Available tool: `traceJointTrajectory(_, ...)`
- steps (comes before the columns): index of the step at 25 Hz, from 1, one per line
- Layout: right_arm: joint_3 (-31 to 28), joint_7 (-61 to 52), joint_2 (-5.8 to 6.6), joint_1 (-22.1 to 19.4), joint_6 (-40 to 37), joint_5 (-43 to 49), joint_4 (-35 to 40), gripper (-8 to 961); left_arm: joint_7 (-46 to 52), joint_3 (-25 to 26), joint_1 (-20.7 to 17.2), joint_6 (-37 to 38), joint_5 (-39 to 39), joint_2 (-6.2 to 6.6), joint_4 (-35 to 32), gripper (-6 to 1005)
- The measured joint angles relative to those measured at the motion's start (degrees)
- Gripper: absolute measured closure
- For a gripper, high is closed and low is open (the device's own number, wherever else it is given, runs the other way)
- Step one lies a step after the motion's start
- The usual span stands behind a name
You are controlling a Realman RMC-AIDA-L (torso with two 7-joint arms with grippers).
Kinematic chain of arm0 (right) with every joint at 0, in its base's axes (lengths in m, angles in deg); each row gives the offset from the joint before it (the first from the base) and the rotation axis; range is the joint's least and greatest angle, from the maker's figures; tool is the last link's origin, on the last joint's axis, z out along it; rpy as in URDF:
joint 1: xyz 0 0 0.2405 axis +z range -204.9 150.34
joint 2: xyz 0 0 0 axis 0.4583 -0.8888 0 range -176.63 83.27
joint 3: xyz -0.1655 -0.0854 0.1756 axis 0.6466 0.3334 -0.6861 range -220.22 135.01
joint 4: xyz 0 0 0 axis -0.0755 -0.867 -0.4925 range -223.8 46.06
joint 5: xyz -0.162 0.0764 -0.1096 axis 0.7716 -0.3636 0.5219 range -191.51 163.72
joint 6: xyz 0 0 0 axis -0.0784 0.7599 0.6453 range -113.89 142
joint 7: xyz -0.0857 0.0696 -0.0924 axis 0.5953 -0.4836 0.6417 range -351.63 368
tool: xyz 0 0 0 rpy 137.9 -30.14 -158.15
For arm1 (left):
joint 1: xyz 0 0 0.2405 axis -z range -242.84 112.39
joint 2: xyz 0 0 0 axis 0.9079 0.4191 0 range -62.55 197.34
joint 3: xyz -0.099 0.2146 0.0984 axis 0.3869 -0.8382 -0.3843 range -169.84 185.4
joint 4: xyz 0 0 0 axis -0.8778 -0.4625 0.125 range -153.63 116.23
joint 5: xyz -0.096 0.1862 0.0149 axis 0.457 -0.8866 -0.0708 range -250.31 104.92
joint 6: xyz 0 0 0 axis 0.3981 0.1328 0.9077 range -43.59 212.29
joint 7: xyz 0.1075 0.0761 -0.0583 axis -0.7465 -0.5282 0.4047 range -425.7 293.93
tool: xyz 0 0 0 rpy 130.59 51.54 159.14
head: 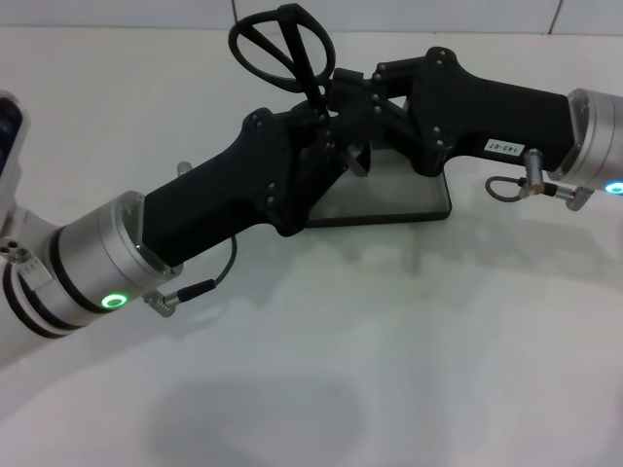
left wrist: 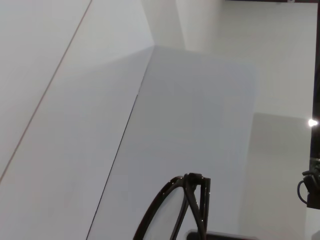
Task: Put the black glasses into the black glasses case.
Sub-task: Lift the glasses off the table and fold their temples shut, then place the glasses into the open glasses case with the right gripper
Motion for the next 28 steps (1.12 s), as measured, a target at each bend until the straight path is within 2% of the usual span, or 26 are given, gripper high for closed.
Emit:
traceJointTrajectory(12, -0.25, -0.94, 0.59, -1.13, 2.23, 0.49, 2.38, 927, 0.79, -0.12, -1.37, 0.21, -0.5, 0.66, 0.06, 967)
traceJointTrajectory(16, -0.47, -4.38, 0.58, -3.04, 5.34, 5.1, 8.02, 927, 0.73, -0.19, -3.34, 2.28, -0.69, 1.58, 0.06, 967)
traceJointTrajectory(20, -0.5, -10.04, 0.55, -5.83, 8.13, 11.75, 16.01, 927, 0.76, 0.18, -5.1, 6.04, -0.76, 3.52, -0.38, 967)
traceJointTrajectory(24, -0.45, -19.58, 0.47, -8.85, 10.38, 22.13, 27.8, 926, 0.82, 0.52, -6.7, 10.06, 0.59, 6.58, -0.58, 967)
traceJointTrajectory(26, -0.19, -24.93, 0.33, -9.65, 11.39, 28.49, 34.33, 927, 0.83, 1.41, -7.45, 10.56, 1.36, 7.5, -0.51, 967)
traceJointTrajectory(28, 0.35, -30.97, 0.11, -10.18, 12.56, 36.5, 40.7, 927, 0.89, 2.92, -8.04, 10.62, 1.6, 7.87, -0.29, 967)
